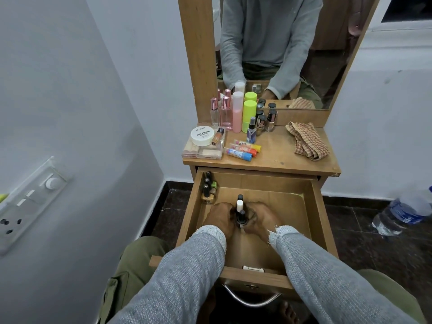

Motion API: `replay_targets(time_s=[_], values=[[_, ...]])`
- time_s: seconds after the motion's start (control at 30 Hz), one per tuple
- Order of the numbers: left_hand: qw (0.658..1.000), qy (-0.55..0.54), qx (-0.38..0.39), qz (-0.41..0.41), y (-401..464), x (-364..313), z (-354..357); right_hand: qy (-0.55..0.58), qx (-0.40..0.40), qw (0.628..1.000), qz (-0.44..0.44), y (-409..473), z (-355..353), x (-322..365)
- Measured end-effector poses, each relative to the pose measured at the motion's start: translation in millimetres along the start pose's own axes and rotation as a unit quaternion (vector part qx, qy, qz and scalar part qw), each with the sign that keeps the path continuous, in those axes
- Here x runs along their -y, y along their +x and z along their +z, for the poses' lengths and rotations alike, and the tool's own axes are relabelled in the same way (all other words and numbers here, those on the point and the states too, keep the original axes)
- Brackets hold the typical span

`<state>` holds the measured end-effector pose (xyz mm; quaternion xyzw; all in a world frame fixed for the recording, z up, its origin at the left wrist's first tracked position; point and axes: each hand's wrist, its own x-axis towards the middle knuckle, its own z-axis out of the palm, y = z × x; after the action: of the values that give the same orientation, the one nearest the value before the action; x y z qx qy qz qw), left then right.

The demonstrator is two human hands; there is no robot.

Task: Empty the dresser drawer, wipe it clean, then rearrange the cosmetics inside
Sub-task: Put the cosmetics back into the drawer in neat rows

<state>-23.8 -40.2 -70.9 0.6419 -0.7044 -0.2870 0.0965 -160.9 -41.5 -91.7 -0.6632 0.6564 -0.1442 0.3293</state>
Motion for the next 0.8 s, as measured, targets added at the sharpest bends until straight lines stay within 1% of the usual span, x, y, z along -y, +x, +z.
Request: replay_targets(time_s=[0.07,0.13,0.27,0.33,0.43,0.5,0.53,0.63,0.8], values=[[1.0,0.004,0.016,0.016,-2,0,1,-0.027,0.046,0.999,-0.011,2,-1,-5],[0.999,0.008,0.038,0.027,-4,-2,1,-0.022,0.074,0.997,-0.028,7,-2,-10],[0.999,-0.006,0.044,0.014,-6,-4,1,0.039,0.037,0.998,-0.019,3,1,-3],[0.999,-0.01,0.043,0.01,-5,-3,1,0.059,0.033,0.997,-0.022,4,2,-4],[0.999,-0.016,0.031,0.021,-5,-3,-2,0.041,0.063,0.996,-0.04,5,-2,-6],[0.999,-0.017,0.021,0.02,-5,-3,-3,0.048,0.071,0.996,-0.033,7,-1,-6],[0.999,-0.02,0.017,0.018,-6,-4,-3,0.07,0.069,0.995,-0.021,7,1,-7],[1.0,-0.025,0.005,0.017,-7,-6,-5,0.077,0.034,0.996,-0.009,7,7,-6],[1.0,-0.016,-0.016,-0.009,-6,-4,-7,0.087,0.02,0.996,-0.01,11,10,0]])
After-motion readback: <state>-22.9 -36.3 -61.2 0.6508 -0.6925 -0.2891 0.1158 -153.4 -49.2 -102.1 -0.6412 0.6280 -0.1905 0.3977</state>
